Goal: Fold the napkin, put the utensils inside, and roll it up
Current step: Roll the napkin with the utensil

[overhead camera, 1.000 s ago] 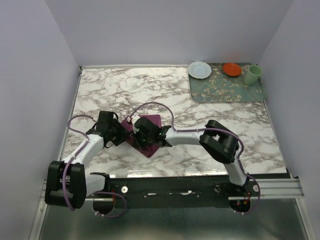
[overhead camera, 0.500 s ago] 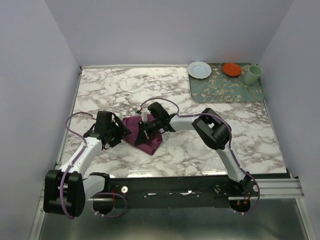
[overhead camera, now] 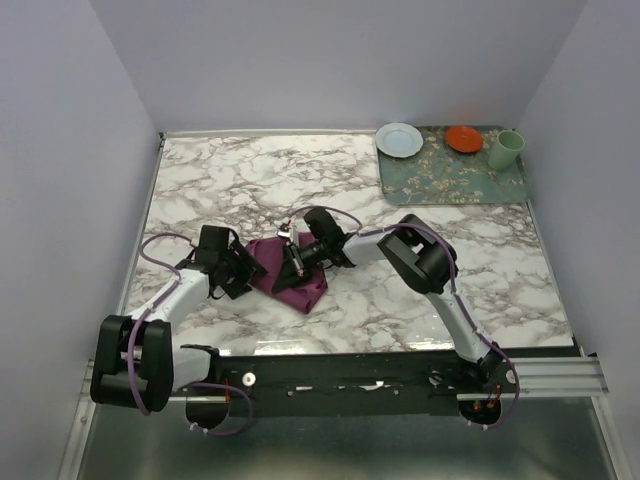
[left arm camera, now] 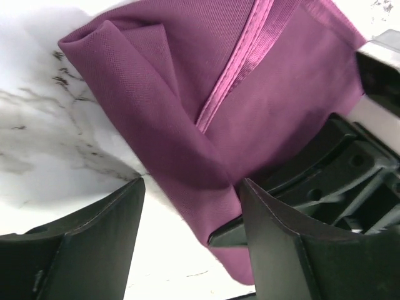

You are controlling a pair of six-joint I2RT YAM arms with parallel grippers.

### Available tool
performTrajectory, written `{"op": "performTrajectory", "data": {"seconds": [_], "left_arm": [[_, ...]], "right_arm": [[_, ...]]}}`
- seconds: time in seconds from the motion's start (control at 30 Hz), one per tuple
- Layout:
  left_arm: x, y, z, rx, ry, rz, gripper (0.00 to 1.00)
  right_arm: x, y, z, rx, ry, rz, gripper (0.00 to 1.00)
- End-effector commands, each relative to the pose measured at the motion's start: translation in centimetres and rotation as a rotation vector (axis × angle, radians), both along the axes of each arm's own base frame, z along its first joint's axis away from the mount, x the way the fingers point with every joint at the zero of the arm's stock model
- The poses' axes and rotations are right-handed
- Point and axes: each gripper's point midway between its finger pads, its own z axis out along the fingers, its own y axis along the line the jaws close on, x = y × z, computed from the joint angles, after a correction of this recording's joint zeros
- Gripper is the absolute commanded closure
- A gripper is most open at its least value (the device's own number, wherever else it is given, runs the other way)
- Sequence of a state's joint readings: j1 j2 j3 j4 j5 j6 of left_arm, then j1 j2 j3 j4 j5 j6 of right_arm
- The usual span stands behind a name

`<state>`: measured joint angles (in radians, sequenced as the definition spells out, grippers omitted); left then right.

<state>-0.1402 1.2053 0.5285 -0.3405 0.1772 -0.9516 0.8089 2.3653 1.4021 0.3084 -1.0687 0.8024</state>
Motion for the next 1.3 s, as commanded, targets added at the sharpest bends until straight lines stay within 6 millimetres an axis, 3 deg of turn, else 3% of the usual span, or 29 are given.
{"op": "performTrajectory", "data": {"seconds": [0.0,0.27,0.4,0.53,0.6,0.67,0.77,0.9,1.03,1.07,1.13,1.17,1.23,1.27], "left_arm": [[-0.8,-0.5,-1.4,-0.02,0.048,0.018,0.3],[0.1,-0.5,-2.3,0.02,0.037,0.007,0.48],[0.6,-0.2,-2.2,0.046,-0.005,-0.006,0.65],[1.1,-0.1,-1.5,0.067,-0.041,-0.037,0.76],[1.2,-0.1,-1.3,0.073,-0.052,-0.048,0.91],[1.0,-0.1,-1.3,0.078,-0.047,-0.055,1.0],[1.0,-0.6,-1.2,0.075,-0.05,-0.066,1.0],[1.0,-1.2,-0.8,0.079,-0.053,-0.071,1.0],[1.0,-1.6,-0.9,0.076,-0.042,-0.051,1.0],[1.0,-1.7,-1.0,0.076,-0.035,-0.048,1.0],[1.0,-2.0,-1.0,0.074,-0.022,-0.038,1.0],[1.1,-2.0,-1.0,0.082,-0.019,-0.037,1.0],[1.3,-2.3,-0.8,0.081,-0.02,-0.033,1.0],[1.3,-2.3,-0.7,0.085,-0.02,-0.031,1.0]], "right_arm": [[-0.7,-0.9,-2.6,-0.041,0.19,-0.041,1.0],[-0.9,-1.1,-2.8,-0.005,0.218,-0.04,0.99],[-1.1,-1.1,-2.8,-0.004,0.2,-0.021,0.99],[-1.0,-1.2,-3.4,-0.019,0.157,0.009,0.99],[-0.5,-1.5,-4.4,-0.093,0.082,0.019,0.98],[-0.1,-1.6,-4.0,-0.125,0.031,0.017,0.95],[0.3,-2.3,-3.4,-0.211,-0.024,0.017,0.88],[2.5,-3.6,-2.7,-0.375,-0.217,-0.038,0.66],[3.6,-4.6,-0.2,-0.492,-0.437,-0.074,0.51],[2.9,-4.2,0.4,-0.507,-0.476,-0.067,0.49],[3.4,-4.6,1.6,-0.568,-0.577,-0.112,0.46],[2.3,-4.1,1.8,-0.58,-0.611,-0.102,0.45],[2.2,-4.0,2.2,-0.622,-0.678,-0.139,0.44],[0.9,-3.3,2.0,-0.631,-0.711,-0.122,0.44]]}}
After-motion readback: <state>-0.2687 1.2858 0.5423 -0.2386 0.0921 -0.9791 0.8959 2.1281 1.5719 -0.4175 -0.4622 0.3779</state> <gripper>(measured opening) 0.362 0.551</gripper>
